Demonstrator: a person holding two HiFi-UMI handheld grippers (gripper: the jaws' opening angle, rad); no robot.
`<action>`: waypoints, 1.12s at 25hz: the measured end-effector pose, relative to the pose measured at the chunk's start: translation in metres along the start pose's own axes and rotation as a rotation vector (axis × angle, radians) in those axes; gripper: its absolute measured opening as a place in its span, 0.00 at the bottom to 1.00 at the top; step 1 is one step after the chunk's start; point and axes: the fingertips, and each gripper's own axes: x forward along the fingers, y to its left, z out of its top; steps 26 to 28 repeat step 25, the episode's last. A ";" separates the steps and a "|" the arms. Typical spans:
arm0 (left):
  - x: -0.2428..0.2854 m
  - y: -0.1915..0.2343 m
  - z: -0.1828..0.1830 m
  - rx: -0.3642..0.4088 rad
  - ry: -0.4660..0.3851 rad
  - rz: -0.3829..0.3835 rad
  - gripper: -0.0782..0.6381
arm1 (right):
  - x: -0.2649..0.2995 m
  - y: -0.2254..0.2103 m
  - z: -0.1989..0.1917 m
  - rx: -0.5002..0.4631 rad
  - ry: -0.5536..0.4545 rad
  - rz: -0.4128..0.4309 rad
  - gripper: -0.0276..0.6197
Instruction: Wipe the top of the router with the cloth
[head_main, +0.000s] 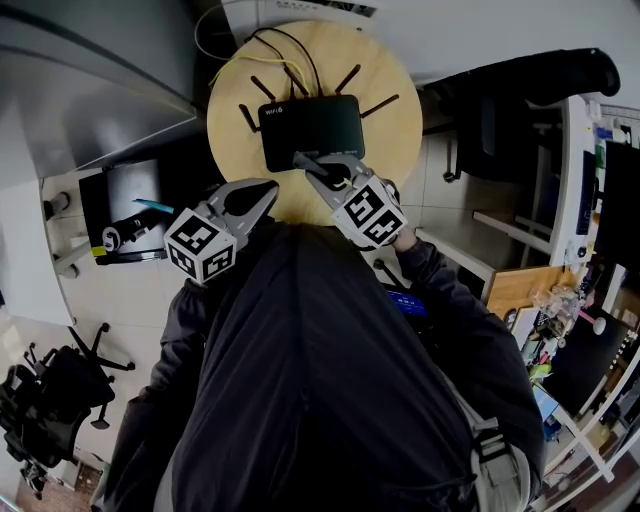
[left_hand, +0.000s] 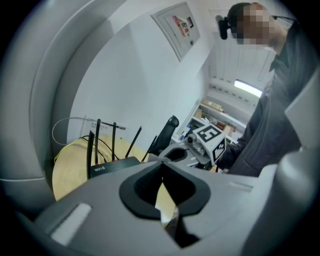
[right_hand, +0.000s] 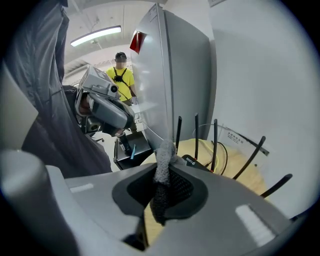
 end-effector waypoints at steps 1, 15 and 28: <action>0.000 0.000 -0.001 0.000 0.001 -0.001 0.11 | 0.000 0.001 0.000 -0.002 -0.001 0.002 0.09; 0.001 -0.001 -0.001 -0.009 -0.007 0.009 0.11 | -0.005 0.005 0.006 -0.010 -0.019 0.005 0.09; -0.001 0.002 0.001 -0.013 -0.011 0.006 0.11 | -0.006 0.005 0.009 -0.003 -0.021 -0.004 0.09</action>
